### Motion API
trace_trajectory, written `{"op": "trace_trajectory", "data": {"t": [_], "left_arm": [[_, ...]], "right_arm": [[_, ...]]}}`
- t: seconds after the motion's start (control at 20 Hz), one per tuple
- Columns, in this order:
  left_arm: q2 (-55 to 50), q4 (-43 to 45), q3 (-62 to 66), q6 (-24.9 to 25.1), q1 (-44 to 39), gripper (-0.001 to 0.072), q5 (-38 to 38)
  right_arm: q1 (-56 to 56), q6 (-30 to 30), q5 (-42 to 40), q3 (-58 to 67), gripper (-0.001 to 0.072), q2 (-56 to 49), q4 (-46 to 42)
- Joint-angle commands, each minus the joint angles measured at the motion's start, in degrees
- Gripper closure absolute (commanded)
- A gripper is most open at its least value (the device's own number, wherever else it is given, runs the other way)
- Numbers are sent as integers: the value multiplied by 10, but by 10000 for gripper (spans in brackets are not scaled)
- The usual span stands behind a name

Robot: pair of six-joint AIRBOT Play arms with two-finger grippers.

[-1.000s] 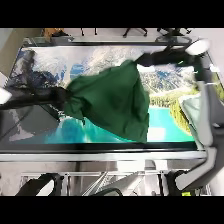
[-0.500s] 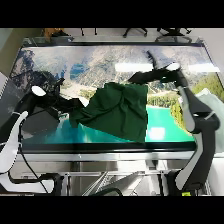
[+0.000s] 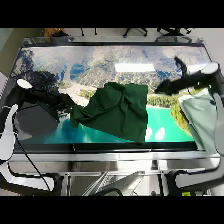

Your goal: Fold the shirts.

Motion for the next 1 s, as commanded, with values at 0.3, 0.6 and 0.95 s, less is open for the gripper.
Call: {"op": "trace_trajectory", "data": {"t": [0.3, 0.6, 0.95], "left_arm": [[-2, -31, -84, 140, 42, 17, 17], [-10, -30, -79, 232, 42, 18, 34], [-10, -15, -56, 269, 68, 19, -9]], "right_arm": [[-4, 8, -99, -407, 243, 166, -4], [-4, 2, -99, -428, 244, 166, 10], [-4, 2, -99, -428, 244, 166, 21]]}}
